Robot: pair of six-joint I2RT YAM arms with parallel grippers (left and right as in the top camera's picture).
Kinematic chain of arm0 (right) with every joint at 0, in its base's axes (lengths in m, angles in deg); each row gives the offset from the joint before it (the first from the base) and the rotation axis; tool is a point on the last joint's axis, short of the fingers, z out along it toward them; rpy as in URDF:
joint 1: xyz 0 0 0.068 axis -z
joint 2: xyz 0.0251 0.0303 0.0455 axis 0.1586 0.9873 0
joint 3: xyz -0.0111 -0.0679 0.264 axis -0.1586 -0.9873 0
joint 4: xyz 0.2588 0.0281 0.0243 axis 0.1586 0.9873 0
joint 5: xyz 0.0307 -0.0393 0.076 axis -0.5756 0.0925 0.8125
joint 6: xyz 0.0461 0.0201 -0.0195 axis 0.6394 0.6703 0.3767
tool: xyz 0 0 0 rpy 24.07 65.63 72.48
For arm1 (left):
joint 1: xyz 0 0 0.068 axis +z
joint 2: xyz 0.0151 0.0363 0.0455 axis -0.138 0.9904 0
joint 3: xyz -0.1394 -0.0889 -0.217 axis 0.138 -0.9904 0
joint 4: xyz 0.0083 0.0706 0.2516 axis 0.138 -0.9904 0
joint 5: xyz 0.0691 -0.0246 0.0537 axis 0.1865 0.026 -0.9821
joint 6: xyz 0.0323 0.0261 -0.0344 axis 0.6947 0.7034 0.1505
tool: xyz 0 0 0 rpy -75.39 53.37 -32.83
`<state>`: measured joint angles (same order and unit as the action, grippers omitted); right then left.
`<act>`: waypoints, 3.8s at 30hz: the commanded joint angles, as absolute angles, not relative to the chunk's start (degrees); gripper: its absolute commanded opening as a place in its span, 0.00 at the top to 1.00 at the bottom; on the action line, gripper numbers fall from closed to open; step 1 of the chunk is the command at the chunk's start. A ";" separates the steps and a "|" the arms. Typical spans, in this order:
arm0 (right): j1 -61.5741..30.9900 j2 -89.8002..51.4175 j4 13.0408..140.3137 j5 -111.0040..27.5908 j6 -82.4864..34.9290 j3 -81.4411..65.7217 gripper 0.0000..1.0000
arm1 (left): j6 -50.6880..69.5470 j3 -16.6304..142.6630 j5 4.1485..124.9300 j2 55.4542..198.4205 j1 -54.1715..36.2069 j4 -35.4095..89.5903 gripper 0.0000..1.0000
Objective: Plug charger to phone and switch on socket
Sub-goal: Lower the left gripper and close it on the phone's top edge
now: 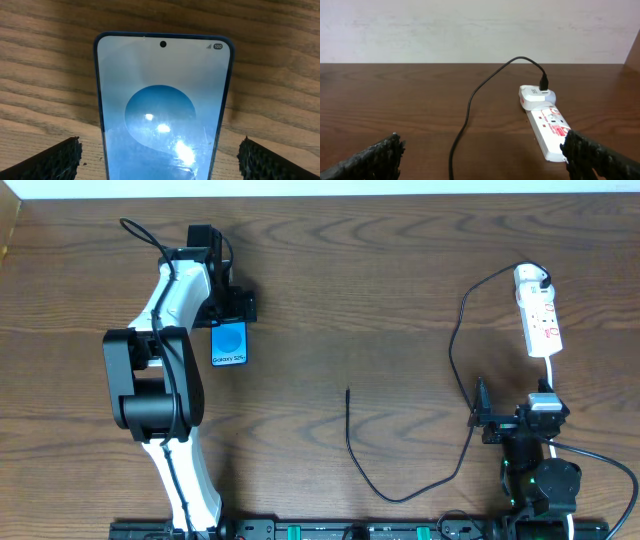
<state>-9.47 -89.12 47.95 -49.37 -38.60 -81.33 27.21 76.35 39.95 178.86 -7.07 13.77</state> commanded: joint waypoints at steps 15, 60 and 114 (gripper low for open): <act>-9.16 -89.43 48.19 -49.41 -39.45 -81.42 0.01 | 26.29 72.61 39.19 179.60 -6.98 16.65 0.00; -9.16 -89.43 48.21 -49.41 -39.45 -81.42 0.01 | 26.31 70.23 39.03 179.60 -6.98 17.97 0.21; -9.16 -89.43 48.19 -49.41 -39.45 -81.42 0.01 | 26.95 71.04 39.03 171.25 -6.98 16.63 0.93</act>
<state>-9.47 -89.12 47.95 -49.37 -38.60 -81.33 26.40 70.73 39.75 175.14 -7.07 17.18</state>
